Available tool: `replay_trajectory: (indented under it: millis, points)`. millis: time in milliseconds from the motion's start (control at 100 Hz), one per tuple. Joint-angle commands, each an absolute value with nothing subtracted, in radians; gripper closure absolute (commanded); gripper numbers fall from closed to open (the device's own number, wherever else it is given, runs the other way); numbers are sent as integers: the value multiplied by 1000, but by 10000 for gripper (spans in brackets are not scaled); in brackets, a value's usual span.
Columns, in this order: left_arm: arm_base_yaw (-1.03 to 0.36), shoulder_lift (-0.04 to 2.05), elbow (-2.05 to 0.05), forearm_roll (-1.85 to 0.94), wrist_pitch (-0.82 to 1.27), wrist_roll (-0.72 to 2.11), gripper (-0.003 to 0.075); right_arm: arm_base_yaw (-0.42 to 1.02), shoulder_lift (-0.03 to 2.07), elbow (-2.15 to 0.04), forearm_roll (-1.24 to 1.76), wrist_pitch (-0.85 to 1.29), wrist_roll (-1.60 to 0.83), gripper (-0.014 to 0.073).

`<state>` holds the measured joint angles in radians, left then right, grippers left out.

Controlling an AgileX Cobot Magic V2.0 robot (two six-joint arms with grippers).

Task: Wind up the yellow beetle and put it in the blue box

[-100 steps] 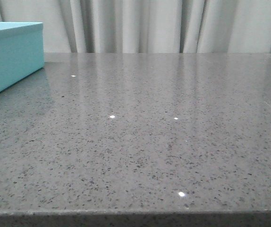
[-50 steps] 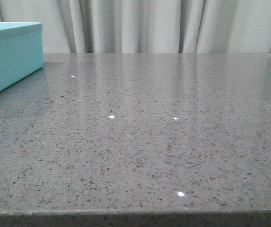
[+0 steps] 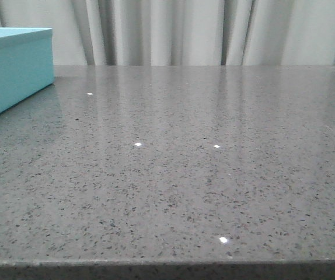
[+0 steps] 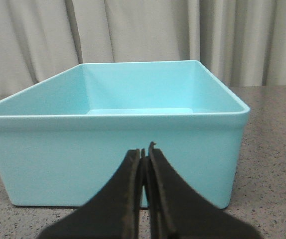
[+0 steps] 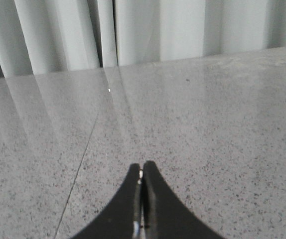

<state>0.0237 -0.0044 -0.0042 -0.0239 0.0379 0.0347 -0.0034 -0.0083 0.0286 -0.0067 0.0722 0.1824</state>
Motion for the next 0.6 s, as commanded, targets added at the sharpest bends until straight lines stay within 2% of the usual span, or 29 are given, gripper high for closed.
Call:
replay_trajectory:
  millis: [0, 590]
  points:
    - [16, -36, 40, -31, -38, 24, 741, -11, -31, 9, -45, 36, 170, 661]
    - [16, -36, 40, -31, -38, 24, 741, -11, -31, 9, -53, 37, 170, 661]
